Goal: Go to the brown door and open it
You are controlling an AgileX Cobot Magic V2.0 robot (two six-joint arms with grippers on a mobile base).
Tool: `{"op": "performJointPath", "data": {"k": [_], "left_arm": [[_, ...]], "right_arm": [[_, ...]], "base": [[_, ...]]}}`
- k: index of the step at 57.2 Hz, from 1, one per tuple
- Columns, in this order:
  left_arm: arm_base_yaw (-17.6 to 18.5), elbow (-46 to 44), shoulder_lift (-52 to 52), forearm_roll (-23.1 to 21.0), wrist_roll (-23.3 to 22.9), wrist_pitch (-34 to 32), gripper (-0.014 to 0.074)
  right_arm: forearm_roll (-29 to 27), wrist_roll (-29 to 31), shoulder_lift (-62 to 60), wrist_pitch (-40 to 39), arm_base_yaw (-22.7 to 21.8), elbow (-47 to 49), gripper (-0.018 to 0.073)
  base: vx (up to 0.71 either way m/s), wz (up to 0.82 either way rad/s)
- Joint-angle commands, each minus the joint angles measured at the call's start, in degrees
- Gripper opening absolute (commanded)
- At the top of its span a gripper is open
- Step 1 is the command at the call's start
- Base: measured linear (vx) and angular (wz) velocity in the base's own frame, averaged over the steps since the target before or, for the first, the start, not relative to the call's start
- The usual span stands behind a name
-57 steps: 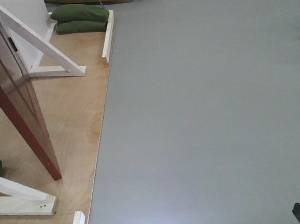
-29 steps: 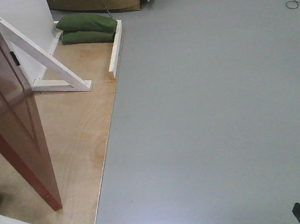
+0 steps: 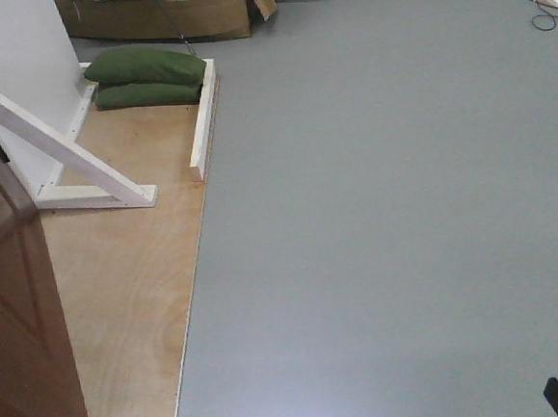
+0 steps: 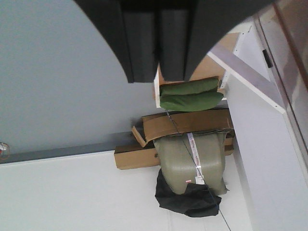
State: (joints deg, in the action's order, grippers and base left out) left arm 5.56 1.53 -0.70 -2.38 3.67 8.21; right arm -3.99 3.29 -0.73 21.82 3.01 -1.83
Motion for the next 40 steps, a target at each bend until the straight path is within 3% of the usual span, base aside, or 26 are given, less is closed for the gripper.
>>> {"op": "performJointPath", "data": {"k": [1,40], "left_arm": [[0.0,-1.3,-0.8,-0.2,-0.4,-5.4,-0.0003],[0.0,-1.3,-0.8,-0.2,-0.4,-5.4,-0.0003]], "right_arm": [[0.2,0.5,-0.3,-4.6,0.1,-0.2,0.0000],[0.2,0.5,-0.3,-4.4,0.1,-0.2,0.0000]], "base": [[0.29,-0.09],[0.18,-0.02]]}}
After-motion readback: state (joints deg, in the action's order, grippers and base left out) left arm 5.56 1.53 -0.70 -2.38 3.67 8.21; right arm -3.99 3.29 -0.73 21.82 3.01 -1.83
